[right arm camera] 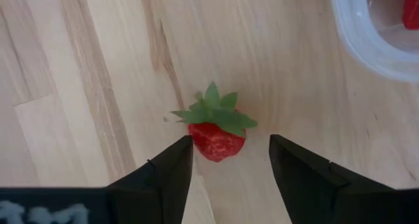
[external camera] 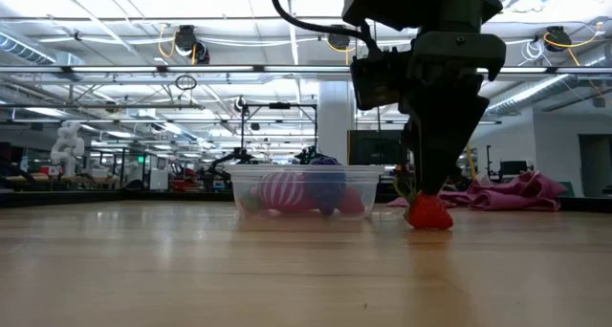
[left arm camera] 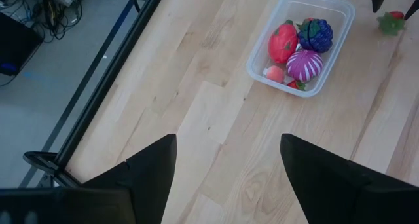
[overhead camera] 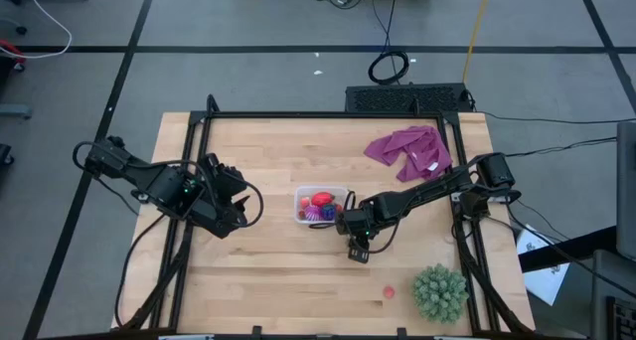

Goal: Pick and placing Produce into tupperware
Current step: Put the red strawberry fruit into the transparent container

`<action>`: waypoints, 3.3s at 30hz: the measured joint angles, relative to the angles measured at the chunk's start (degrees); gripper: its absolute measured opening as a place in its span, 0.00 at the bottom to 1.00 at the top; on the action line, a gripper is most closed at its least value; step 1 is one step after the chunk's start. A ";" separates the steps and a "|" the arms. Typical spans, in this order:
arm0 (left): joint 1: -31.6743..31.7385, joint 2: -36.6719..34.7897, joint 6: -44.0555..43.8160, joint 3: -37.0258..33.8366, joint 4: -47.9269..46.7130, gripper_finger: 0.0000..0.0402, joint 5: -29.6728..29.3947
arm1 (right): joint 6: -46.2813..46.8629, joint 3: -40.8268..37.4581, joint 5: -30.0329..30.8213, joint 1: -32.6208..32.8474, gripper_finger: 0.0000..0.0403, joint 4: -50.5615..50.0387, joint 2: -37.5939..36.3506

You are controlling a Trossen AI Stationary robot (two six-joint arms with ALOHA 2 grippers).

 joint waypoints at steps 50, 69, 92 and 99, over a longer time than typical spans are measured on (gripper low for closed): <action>0.00 0.02 1.46 0.00 1.51 0.68 0.17 | -0.20 0.13 0.07 1.03 0.59 3.03 4.43; -0.04 0.02 1.46 0.00 1.53 0.68 0.16 | -0.21 0.20 -1.93 1.10 0.39 2.66 2.73; 0.02 0.00 4.46 0.00 0.72 0.68 0.08 | -14.51 16.35 -2.64 -5.31 0.39 -6.04 1.77; 0.02 0.00 5.06 0.00 0.72 0.68 0.05 | -17.34 16.74 -2.62 -10.72 0.39 -7.36 1.72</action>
